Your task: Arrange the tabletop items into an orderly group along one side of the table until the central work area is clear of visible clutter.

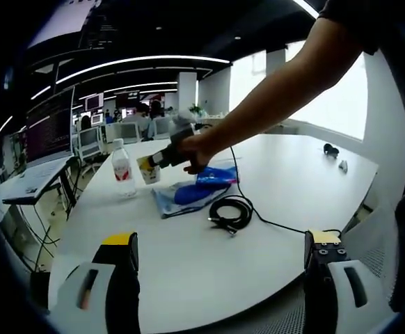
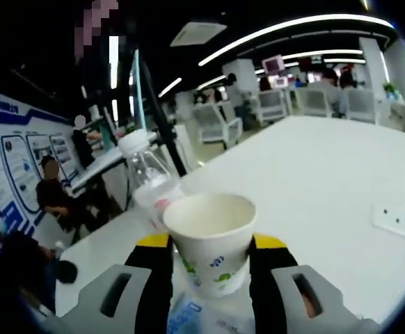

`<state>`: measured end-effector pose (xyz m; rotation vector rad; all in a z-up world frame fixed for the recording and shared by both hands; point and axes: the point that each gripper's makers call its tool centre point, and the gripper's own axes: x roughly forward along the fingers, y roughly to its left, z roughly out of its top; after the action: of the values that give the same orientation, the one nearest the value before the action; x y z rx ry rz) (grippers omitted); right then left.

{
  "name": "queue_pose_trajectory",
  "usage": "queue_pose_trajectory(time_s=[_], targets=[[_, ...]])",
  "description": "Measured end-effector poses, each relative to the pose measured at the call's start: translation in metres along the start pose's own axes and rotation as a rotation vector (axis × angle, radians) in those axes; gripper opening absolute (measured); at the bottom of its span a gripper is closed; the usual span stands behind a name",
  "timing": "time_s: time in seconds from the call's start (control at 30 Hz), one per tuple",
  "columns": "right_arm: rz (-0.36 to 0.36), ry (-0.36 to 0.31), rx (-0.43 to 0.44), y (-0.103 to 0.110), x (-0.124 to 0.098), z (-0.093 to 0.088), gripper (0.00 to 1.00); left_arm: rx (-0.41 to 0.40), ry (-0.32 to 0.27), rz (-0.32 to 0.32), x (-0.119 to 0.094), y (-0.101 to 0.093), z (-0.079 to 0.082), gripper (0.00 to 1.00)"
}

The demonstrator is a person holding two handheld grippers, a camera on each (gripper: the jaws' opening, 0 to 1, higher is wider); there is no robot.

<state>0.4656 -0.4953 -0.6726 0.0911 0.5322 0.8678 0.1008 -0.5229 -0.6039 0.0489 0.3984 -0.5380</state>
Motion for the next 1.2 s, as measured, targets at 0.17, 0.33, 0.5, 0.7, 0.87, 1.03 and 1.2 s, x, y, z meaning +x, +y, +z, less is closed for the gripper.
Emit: queue_pose_trajectory(time_s=[0.17,0.33,0.5,0.7,0.87,1.03,1.2], targets=[[0.000,-0.003,-0.050,-0.001,0.004,-0.001,0.39,-0.006,0.005,0.001,0.001,0.000,-0.001,0.99],[0.018,0.034,-0.105,0.002,0.009,-0.016,0.39,-0.004,0.010,-0.002,0.001,-0.001,-0.003,0.99],[0.021,0.033,-0.114,0.005,0.011,-0.023,0.39,-0.011,0.009,0.001,0.001,-0.001,-0.002,0.99],[0.000,0.056,-0.148,0.006,0.012,-0.032,0.39,-0.011,0.011,-0.002,0.001,-0.002,-0.003,0.98],[0.003,0.062,-0.169,0.009,0.011,-0.035,0.39,-0.014,0.010,0.000,0.001,-0.001,-0.003,0.98],[-0.003,0.071,-0.175,0.009,0.010,-0.035,0.38,-0.011,0.013,-0.001,0.000,-0.001,-0.003,0.98],[-0.022,0.069,-0.163,0.007,0.011,-0.035,0.38,-0.012,0.012,-0.004,0.000,-0.001,-0.003,0.98]])
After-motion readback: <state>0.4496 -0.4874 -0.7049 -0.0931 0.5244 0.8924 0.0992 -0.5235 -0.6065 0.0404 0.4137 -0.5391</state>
